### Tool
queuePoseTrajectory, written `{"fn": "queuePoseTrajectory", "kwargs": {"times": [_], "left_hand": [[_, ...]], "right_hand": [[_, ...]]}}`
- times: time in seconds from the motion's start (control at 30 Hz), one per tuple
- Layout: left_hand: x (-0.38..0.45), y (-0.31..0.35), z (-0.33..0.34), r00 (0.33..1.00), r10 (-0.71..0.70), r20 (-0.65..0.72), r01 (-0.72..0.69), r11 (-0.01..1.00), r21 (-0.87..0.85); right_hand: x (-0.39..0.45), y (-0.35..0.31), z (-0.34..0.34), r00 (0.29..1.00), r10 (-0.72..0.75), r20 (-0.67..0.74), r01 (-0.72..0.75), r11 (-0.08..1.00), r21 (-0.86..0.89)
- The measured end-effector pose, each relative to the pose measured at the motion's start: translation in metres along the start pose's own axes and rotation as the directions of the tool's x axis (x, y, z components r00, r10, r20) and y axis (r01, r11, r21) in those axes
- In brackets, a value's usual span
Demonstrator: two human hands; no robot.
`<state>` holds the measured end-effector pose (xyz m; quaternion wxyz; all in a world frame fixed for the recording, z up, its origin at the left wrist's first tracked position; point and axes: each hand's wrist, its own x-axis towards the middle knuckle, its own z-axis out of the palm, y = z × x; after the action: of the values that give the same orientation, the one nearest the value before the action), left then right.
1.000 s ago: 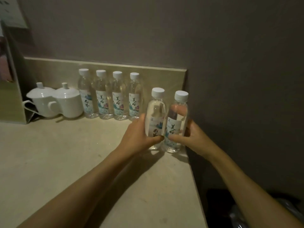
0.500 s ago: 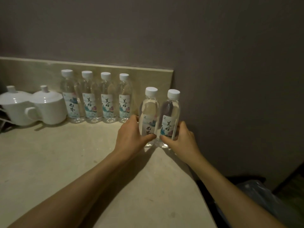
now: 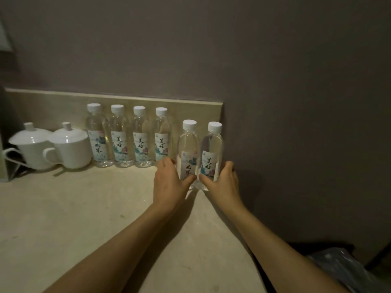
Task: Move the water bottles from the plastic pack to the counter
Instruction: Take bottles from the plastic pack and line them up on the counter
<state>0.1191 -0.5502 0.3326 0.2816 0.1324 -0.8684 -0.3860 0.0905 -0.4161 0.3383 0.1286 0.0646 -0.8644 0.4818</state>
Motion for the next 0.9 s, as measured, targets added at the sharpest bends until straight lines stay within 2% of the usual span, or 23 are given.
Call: {"fn": "queuePoseTrajectory", "kwargs": {"times": [0.5,0.67,0.9], "left_hand": [[0.018,0.009,0.007,0.999,-0.043,-0.029,0.047,0.987,0.154],[0.022,0.010,0.012,0.997,-0.079,-0.013,0.079,0.995,0.064],[0.030,0.006,0.018,0.998,-0.049,-0.041,0.051,0.998,0.040]], "right_hand": [[0.024,-0.003,0.006,0.996,-0.052,0.068,0.056,0.997,-0.057],[0.027,-0.008,0.009,0.996,-0.023,0.089,0.027,0.999,-0.036],[0.035,-0.011,0.014,0.995,-0.006,0.101,0.014,0.996,-0.084]]}}
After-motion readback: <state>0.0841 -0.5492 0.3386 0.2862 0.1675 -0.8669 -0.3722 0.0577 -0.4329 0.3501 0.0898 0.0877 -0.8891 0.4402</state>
